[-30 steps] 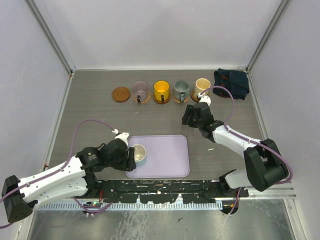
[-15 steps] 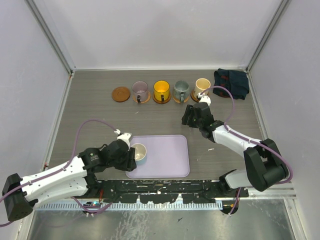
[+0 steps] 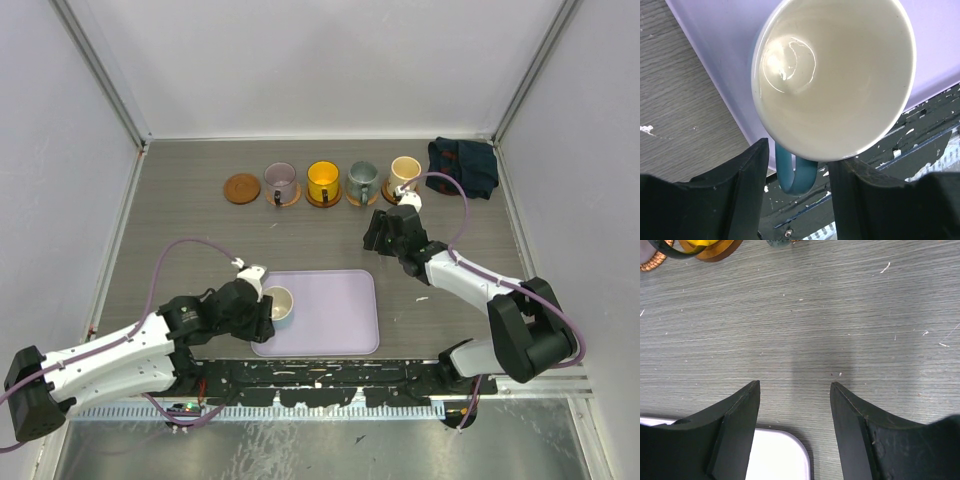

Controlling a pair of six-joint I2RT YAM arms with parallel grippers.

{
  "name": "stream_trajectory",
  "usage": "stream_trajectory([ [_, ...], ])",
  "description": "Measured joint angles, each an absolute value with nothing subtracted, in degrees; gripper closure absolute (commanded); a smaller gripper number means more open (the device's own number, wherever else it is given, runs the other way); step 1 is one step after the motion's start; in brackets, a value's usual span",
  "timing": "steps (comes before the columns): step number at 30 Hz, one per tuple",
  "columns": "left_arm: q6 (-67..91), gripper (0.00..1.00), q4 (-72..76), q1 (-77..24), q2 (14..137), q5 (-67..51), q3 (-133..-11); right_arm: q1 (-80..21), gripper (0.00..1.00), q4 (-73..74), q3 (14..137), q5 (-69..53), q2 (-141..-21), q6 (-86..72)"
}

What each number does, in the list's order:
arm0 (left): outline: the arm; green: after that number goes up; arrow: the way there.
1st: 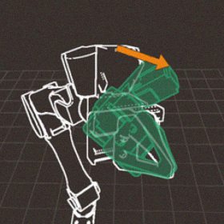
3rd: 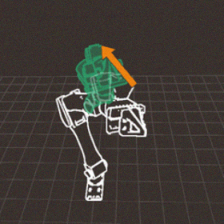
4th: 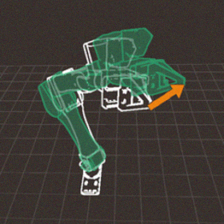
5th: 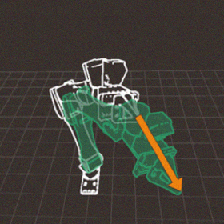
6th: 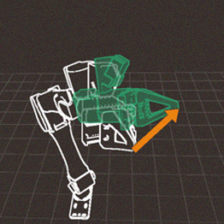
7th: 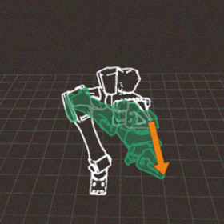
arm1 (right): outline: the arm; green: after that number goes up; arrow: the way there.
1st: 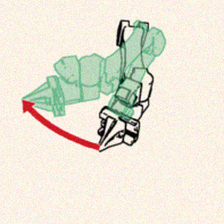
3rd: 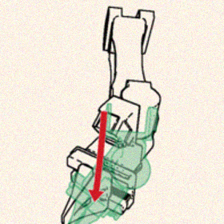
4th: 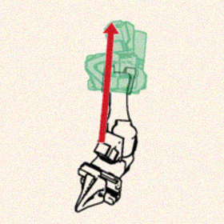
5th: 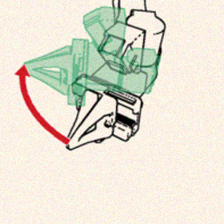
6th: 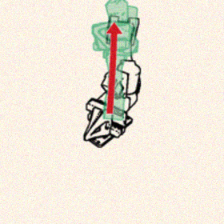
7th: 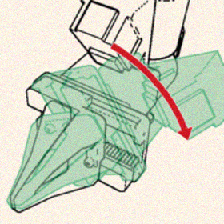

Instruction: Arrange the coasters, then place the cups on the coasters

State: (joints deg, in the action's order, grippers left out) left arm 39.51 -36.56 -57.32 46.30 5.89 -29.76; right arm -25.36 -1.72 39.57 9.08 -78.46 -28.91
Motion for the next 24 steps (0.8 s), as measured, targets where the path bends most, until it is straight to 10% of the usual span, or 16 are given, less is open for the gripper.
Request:
stream_trajectory([
  [9,38.8,1.0,-35.4,-57.4,44.5,8.3,-29.2,-25.4,0.37,-1.7,39.5,9.0,-78.5,-29.0],
  [24,34.8,1.0,-34.1,-58.0,47.2,13.5,-30.1,-25.4,0.38,-1.7,39.2,8.9,-78.5,-29.1],
])
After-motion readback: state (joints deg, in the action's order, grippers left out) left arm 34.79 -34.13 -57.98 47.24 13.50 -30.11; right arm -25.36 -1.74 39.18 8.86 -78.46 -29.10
